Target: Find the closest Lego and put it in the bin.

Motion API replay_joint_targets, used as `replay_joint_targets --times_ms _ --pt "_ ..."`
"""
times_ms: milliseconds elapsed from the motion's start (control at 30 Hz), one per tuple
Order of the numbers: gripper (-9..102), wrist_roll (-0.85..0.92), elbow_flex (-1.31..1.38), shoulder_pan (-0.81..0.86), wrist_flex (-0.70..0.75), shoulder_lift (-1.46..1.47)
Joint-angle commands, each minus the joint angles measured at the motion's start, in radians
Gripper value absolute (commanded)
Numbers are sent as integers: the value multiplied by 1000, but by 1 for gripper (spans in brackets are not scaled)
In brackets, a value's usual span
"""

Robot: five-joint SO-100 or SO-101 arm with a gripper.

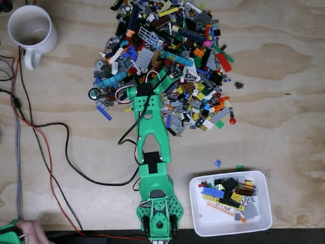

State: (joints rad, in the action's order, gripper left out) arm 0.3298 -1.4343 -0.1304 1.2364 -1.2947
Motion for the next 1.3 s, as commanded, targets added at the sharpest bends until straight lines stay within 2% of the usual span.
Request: replay_joint_targets --times_ms 0,667,967,1133,1267 --pt "18 -55 3 11 -34 -48" --pt "16 -41 -23 28 -127 80" --pt "2 -26 -51 18 -160 75" --pt "0 9 29 11 -64 34" --pt "0 100 127 6 117 -89"
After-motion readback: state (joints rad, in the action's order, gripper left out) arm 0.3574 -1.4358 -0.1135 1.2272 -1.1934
